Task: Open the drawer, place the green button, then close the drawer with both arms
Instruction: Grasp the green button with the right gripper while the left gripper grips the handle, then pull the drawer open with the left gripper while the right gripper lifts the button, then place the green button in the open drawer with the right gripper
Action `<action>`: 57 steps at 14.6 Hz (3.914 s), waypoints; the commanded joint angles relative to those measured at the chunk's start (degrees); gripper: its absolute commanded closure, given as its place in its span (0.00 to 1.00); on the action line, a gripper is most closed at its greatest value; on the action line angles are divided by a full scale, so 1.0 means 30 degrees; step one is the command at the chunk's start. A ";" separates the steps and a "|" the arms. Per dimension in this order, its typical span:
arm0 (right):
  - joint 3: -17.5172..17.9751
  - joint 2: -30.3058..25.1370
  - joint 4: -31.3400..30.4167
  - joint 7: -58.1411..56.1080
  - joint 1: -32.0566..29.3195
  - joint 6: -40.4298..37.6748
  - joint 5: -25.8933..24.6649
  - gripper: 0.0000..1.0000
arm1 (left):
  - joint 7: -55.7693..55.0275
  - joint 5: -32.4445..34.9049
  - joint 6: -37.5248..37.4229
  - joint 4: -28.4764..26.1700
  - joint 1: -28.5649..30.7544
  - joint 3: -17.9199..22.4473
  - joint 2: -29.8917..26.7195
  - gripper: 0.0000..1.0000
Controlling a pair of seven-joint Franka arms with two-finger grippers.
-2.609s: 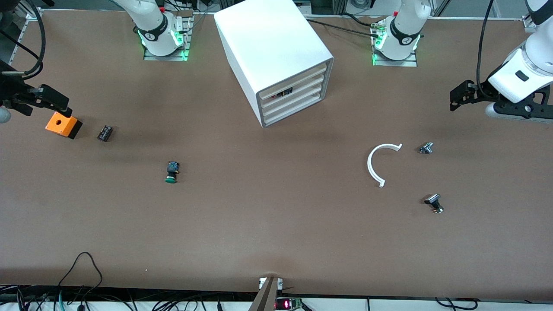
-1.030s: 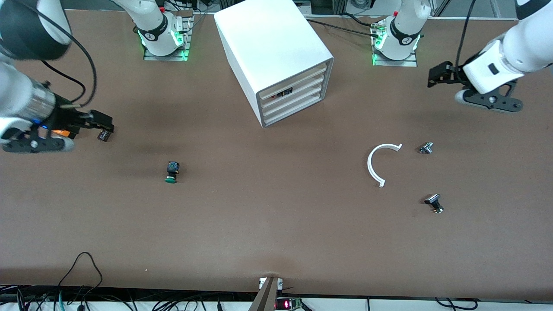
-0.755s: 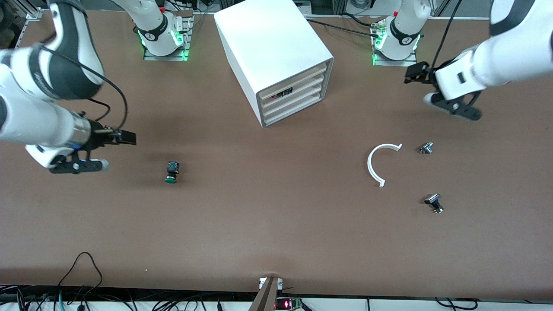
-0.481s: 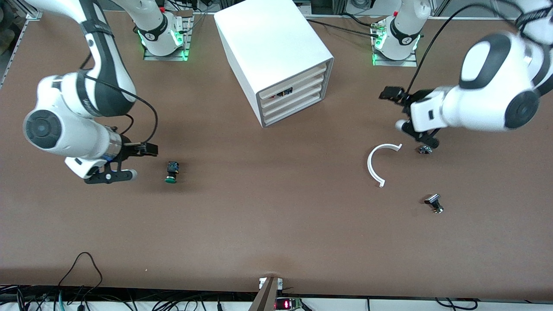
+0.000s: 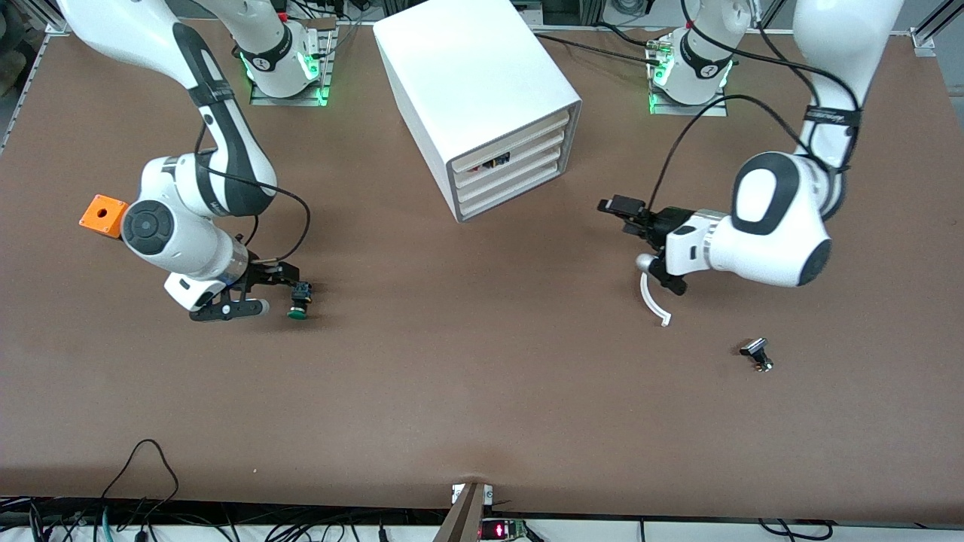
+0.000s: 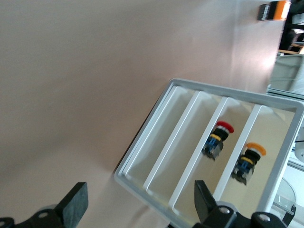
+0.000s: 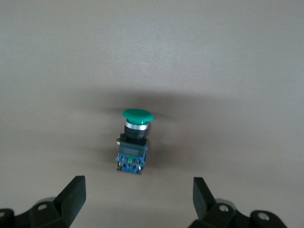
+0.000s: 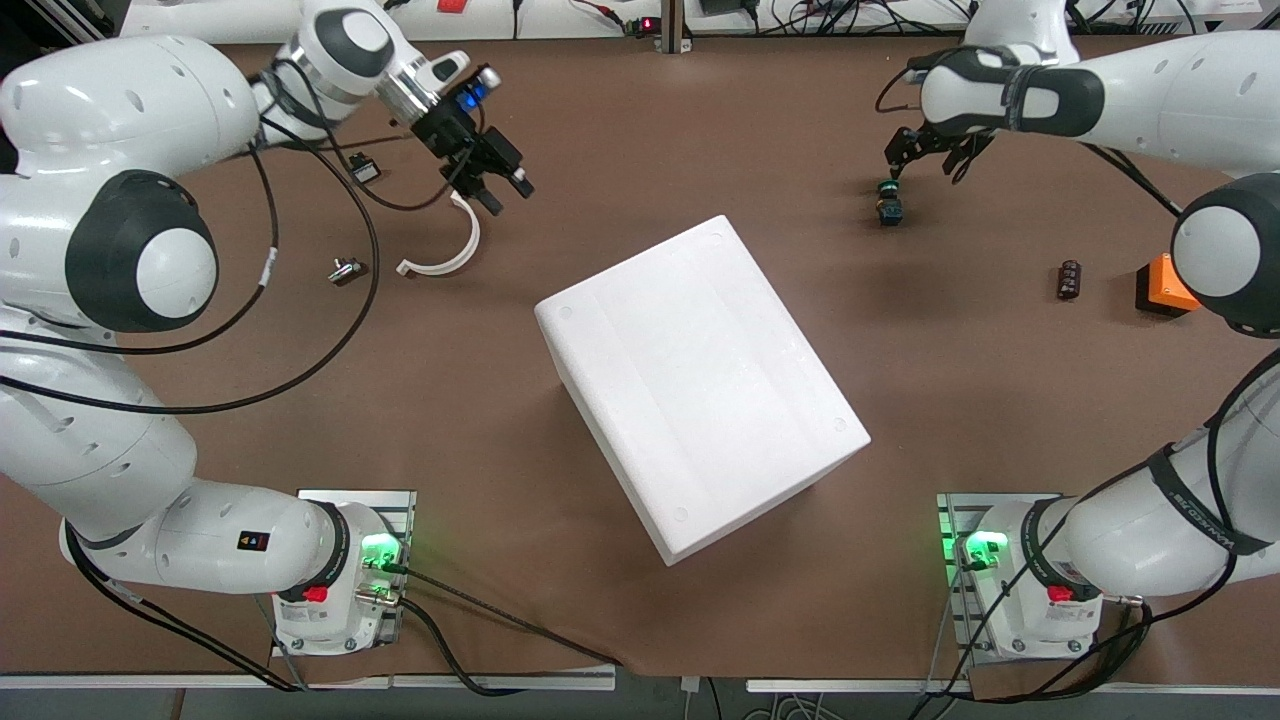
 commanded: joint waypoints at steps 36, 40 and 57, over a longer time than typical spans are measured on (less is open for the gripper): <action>0.1213 0.2756 0.8927 1.1287 0.1257 -0.7762 0.2012 1.00 | 1.2566 -1.1540 0.4384 -0.6572 -0.0103 -0.4204 0.3480 1.00; 0.1242 0.3926 1.2294 1.4421 0.2076 -0.9434 0.2012 1.00 | 1.2304 -1.0347 0.4384 -0.5374 0.0924 -0.3620 0.3626 1.00; 0.1184 0.7003 1.7253 3.2350 1.0277 -0.6130 0.2277 1.00 | 0.7215 -0.5396 0.2895 -0.0540 0.1626 -0.1303 0.3775 0.00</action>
